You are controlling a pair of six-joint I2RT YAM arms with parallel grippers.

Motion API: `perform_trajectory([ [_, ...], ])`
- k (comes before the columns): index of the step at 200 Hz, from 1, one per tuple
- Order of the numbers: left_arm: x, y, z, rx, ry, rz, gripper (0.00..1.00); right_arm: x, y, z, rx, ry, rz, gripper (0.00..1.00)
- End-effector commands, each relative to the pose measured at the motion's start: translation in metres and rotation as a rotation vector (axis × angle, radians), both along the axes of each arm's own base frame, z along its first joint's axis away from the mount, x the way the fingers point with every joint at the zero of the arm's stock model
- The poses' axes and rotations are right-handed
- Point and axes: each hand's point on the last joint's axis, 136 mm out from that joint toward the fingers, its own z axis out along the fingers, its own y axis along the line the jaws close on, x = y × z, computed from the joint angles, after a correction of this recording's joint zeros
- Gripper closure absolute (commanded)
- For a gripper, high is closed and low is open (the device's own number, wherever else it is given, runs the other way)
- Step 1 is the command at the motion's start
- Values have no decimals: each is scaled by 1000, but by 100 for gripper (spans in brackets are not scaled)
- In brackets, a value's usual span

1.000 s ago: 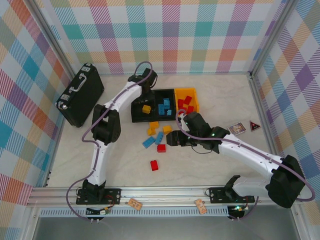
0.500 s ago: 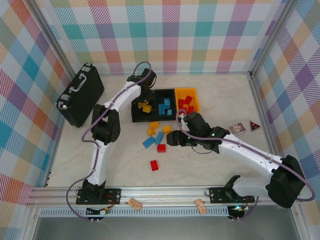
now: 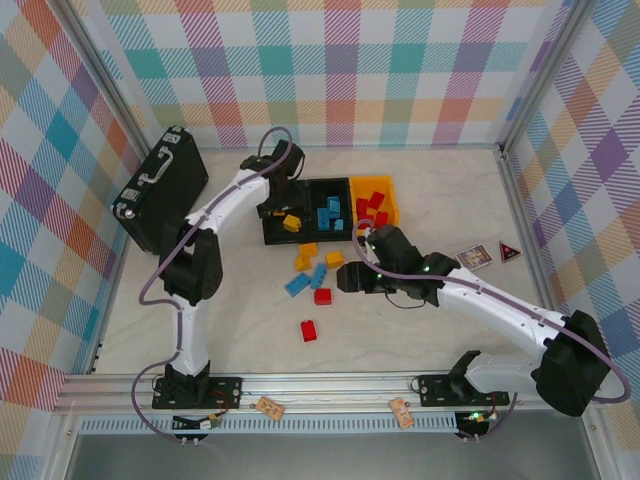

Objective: Sort the legos into containers by color
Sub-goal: Pick up the lego from the center of the table.

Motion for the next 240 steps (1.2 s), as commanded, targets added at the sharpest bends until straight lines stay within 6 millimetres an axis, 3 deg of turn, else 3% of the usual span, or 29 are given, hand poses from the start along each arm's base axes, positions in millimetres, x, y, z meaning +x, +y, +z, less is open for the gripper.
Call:
perform_trajectory([
  [1,-22,-20,27,-92,-45,-85,25,9,-11,1,-51,19,-72,36],
  [50,-85,-29,20,-189,-29,-168,26,22,-17,-13,-99,83,-133,35],
  [118,-143,-6,-2,-194,7,-129,26,40,-5,-33,-169,154,-148,34],
  [178,-172,15,-22,-185,33,-75,26,60,7,-71,-263,245,-193,30],
  [240,-180,22,-35,-165,56,-52,26,74,9,-103,-351,289,-233,33],
])
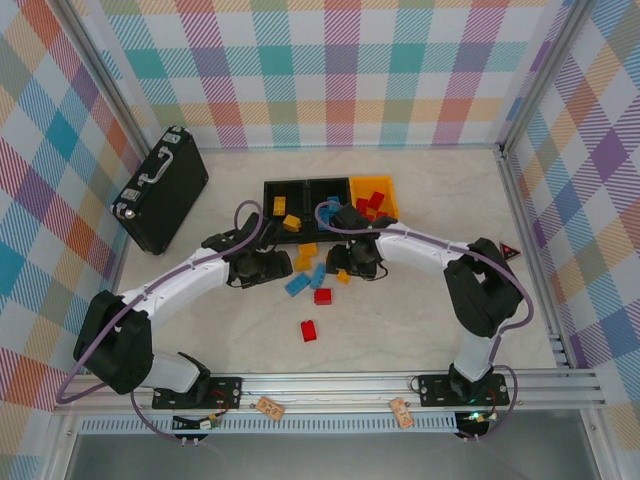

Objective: Sort the legos into containers by color
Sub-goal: Pick up the lego from the center of the table.

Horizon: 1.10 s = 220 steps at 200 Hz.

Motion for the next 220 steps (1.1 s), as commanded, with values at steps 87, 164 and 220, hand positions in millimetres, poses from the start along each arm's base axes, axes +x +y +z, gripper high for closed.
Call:
perform_trajectory([
  [87,-3,-1,-9,-7,11,25,26,6,-21,-12,-126,-5,-34,68],
  [164,-29,33,-14,19,-1,190,28,19,6,52,-17,-126,95,72],
  [220,-63,60,-19,0,-11,287,28,52,68,82,108,-169,204,71],
])
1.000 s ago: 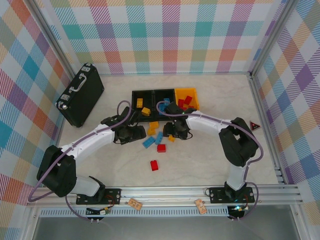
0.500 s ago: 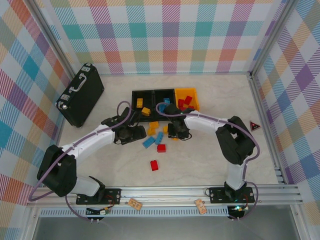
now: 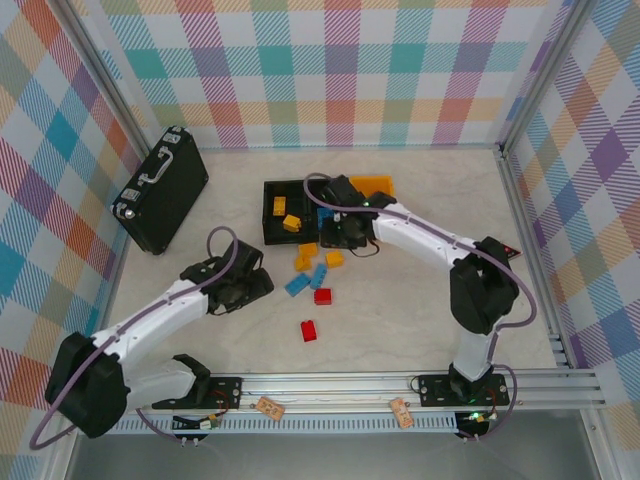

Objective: Sort the legos into containers by color
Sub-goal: Pick up the lego from the center of the table, then place the lego in the container.

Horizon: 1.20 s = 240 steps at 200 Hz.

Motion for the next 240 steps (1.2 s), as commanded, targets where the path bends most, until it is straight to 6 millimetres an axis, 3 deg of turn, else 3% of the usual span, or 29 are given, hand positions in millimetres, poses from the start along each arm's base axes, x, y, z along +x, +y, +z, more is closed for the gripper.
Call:
perform_trajectory([
  [1,-17,13,-5,8,19,60,28,4,28,2,31,17,90,71],
  [48,-24,15,-1,-32,-17,65,28,33,82,8,124,19,171,70],
  [107,-25,9,-6,-59,-6,48,28,63,127,-12,180,56,207,68],
  [138,-27,11,-7,-58,-7,52,28,72,134,-26,169,72,192,65],
  [175,-28,12,-8,-54,-4,51,28,78,137,-26,170,59,182,54],
  [214,-25,8,-7,-67,-10,44,28,77,135,-6,176,29,194,49],
  [240,-18,0,0,-88,-22,20,28,66,129,22,189,-9,218,49],
])
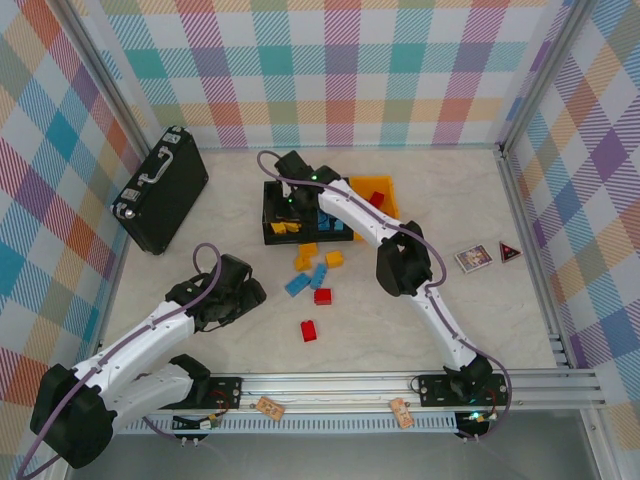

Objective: Sort the legos into containers by color
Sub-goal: Place the lego in the container.

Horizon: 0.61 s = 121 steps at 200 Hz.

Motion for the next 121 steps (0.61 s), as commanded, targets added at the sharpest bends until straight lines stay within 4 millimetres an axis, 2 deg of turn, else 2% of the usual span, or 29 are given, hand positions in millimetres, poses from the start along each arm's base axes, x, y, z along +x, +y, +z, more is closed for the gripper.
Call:
perform_trajectory([
  [1,5,-11,5,-26,-12,-33,28,-14,-5,55,36,-71,37,49],
  [23,13,-19,10,-39,-23,-63,27,-29,-15,79,73,-111,46,49],
  [64,28,-40,19,-58,-26,-121,27,-65,-53,100,89,-146,39,49],
  [121,51,-61,25,-64,-21,-149,27,-135,-125,89,66,-102,19,46],
])
